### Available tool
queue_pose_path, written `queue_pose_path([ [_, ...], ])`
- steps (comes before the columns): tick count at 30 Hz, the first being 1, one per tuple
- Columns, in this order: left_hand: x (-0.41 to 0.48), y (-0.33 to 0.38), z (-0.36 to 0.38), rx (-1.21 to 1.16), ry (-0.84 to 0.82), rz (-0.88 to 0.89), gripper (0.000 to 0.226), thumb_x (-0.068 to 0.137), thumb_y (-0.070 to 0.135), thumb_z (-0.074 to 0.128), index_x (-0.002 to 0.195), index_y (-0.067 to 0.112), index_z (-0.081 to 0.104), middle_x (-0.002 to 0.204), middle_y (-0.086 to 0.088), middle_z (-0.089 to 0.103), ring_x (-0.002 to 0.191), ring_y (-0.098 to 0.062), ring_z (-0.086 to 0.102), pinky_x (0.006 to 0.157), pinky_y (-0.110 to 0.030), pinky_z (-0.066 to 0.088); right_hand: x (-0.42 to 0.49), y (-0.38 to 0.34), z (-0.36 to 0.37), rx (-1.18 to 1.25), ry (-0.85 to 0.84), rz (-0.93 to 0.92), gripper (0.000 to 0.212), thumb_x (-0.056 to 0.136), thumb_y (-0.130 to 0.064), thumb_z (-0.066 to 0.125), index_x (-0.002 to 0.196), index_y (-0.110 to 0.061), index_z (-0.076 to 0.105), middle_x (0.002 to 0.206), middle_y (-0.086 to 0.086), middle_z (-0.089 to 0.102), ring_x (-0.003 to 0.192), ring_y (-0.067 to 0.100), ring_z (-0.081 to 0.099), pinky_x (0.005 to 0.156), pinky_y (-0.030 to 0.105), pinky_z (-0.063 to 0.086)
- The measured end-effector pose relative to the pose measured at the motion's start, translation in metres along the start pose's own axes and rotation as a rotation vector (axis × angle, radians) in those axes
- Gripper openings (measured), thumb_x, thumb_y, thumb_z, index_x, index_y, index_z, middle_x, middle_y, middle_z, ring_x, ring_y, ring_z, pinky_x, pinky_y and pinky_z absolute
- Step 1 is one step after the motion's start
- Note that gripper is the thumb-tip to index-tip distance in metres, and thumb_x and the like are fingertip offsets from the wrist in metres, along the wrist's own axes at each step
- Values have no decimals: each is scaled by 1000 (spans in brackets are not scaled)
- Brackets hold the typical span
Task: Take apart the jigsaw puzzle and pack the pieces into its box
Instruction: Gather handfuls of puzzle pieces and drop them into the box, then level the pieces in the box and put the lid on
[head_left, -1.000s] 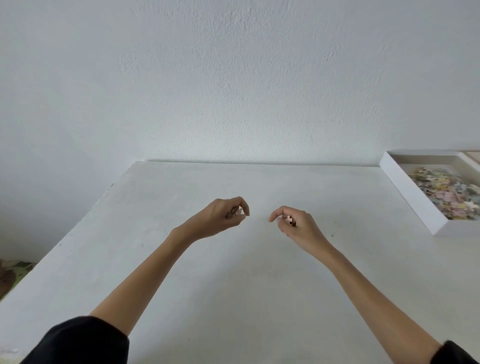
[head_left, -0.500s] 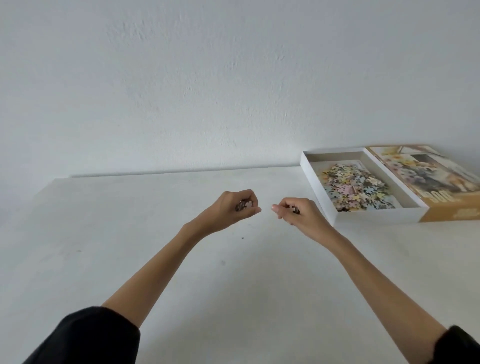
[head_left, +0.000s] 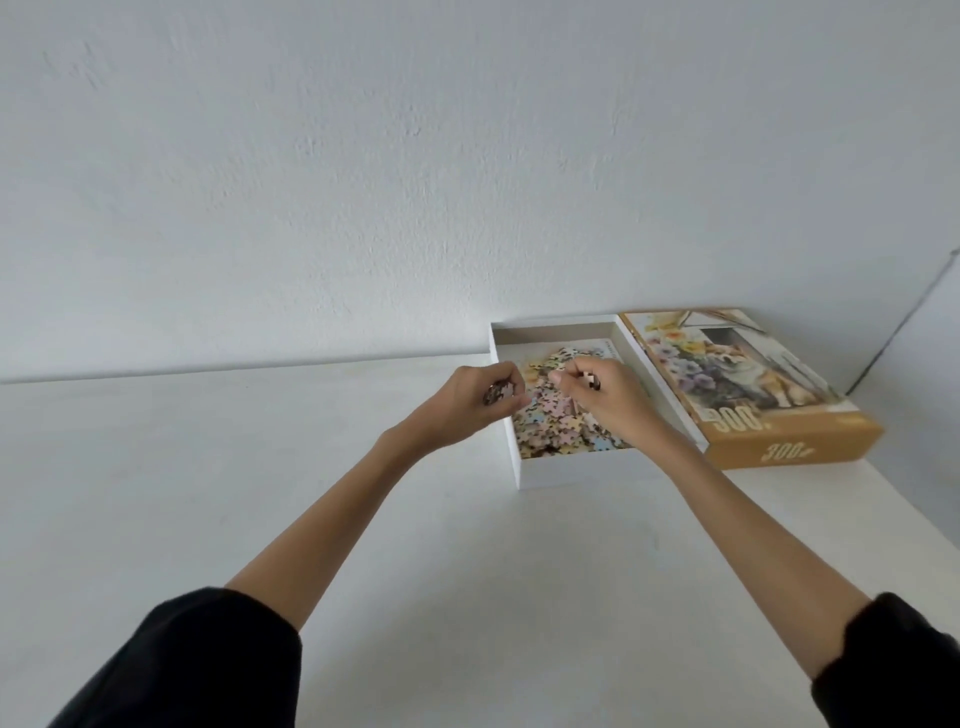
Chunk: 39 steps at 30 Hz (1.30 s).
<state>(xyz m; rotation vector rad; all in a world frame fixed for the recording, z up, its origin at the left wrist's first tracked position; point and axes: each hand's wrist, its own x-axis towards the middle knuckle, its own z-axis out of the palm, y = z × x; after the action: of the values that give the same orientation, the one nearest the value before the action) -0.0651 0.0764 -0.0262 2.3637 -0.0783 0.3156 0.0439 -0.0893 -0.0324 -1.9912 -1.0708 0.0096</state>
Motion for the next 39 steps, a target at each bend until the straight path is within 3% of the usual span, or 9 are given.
queue_pose_path([
  [5, 40, 0, 19, 48, -14, 9, 12, 91, 24, 58, 83, 16, 54, 71, -11, 61, 46, -7, 34, 49, -18, 29, 14, 34, -19, -22, -19, -6, 29, 90, -27, 55, 74, -5, 64, 64, -5, 58, 51, 12, 50, 53, 25, 37],
  [10, 69, -5, 37, 140, -28, -36, 19, 90, 31, 58, 92, 12, 59, 70, -9, 59, 54, -19, 47, 53, -30, 38, 25, 55, -28, -123, -73, 20, 22, 91, -26, 54, 82, -9, 65, 58, -14, 49, 40, 2, 43, 41, 14, 28],
  [13, 72, -6, 50, 431, -74, -82, 36, 88, 45, 55, 114, 20, 57, 107, -5, 52, 96, -17, 50, 79, -30, 43, 33, 71, -28, -229, -156, 43, 18, 90, -30, 55, 97, -18, 66, 85, -7, 63, 61, 2, 53, 53, 13, 34],
  [16, 63, -3, 62, 520, -99, -114, 48, 90, 46, 49, 130, 20, 46, 135, -9, 37, 124, -25, 35, 99, -40, 37, 33, 88, -24, -290, -256, 47, 20, 89, -27, 57, 106, -23, 65, 118, 0, 57, 96, 15, 57, 82, 28, 43],
  [21, 56, -6, 84, 571, -314, -145, 59, 95, 47, 35, 144, 16, 22, 145, -12, 28, 133, -31, 30, 105, -45, 36, 44, 105, -22, -358, -374, 25, 31, 90, -21, 53, 119, -30, 56, 133, 1, 48, 124, 21, 42, 102, 39, 35],
  [25, 84, -17, 83, 595, -402, -302, 68, 95, 53, 23, 149, 18, 0, 157, -14, 2, 143, -36, 5, 114, -55, 15, 63, 117, -15, -446, -449, 82, 43, 96, -23, 42, 138, -28, 36, 151, 6, 26, 139, 27, 23, 112, 44, 23],
  [31, 114, -37, 78, 791, -144, -293, 61, 98, 39, 34, 145, 6, 14, 153, -19, 12, 141, -36, 14, 111, -52, 21, 64, 118, -8, -519, -206, 50, 43, 98, -18, 37, 141, -17, 34, 154, 10, 18, 139, 31, 21, 112, 42, 22],
  [35, 112, -32, 84, 574, -71, -263, 48, 97, 28, 36, 141, 10, 28, 147, -15, 28, 134, -34, 32, 106, -51, 32, 64, 121, -2, -602, -340, 41, 47, 99, -30, 31, 143, -12, 28, 150, 8, 28, 138, 24, 27, 112, 41, 25],
  [39, 109, -38, 85, 537, -351, -391, 63, 98, 48, 25, 149, 23, -2, 156, -13, -8, 143, -37, -7, 113, -56, 4, 65, 123, 0, -572, -292, 191, 56, 98, -36, 29, 145, -7, 18, 155, 11, 12, 143, 25, 11, 116, 40, 18],
])
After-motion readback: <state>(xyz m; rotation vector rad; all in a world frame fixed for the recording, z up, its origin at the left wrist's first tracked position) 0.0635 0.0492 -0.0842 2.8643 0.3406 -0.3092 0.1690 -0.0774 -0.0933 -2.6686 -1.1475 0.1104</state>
